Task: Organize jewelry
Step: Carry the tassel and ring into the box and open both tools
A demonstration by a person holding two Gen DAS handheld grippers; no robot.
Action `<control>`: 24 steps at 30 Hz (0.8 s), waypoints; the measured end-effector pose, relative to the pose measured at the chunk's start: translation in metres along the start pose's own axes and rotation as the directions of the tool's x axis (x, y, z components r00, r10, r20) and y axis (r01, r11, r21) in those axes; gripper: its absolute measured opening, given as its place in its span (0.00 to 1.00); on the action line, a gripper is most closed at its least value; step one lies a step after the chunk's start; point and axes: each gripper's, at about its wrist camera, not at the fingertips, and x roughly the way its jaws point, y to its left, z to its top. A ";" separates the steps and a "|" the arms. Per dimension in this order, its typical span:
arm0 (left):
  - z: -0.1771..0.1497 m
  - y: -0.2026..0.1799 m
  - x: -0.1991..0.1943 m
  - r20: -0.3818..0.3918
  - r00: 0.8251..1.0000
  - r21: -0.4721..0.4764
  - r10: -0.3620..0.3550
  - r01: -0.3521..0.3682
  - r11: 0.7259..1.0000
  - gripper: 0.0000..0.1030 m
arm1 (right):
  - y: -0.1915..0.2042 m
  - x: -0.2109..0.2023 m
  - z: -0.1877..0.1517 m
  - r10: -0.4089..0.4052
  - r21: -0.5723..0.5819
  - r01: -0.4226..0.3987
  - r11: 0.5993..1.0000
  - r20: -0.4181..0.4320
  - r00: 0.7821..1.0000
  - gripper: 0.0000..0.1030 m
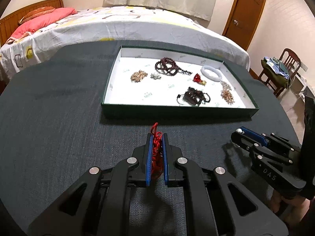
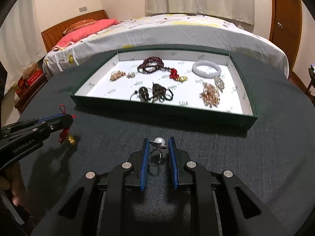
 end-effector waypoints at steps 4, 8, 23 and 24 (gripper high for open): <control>0.008 -0.005 -0.007 0.025 1.000 0.008 -0.011 0.011 1.000 0.09 | 0.000 -0.008 0.009 0.005 0.001 -0.005 1.000 0.029 1.000 0.20; 0.020 -0.011 -0.015 0.060 0.998 0.019 -0.022 0.021 1.000 0.09 | 0.000 -0.016 0.020 0.004 -0.002 -0.004 1.000 0.064 0.998 0.20; 0.102 -0.028 -0.019 0.220 0.974 0.077 -0.050 0.034 0.996 0.09 | -0.014 -0.018 0.087 -0.014 -0.028 0.019 0.999 0.195 0.981 0.20; 0.106 -0.027 -0.018 0.227 0.973 0.077 -0.051 0.035 0.996 0.09 | -0.015 -0.016 0.089 -0.014 -0.029 0.020 0.999 0.199 0.980 0.20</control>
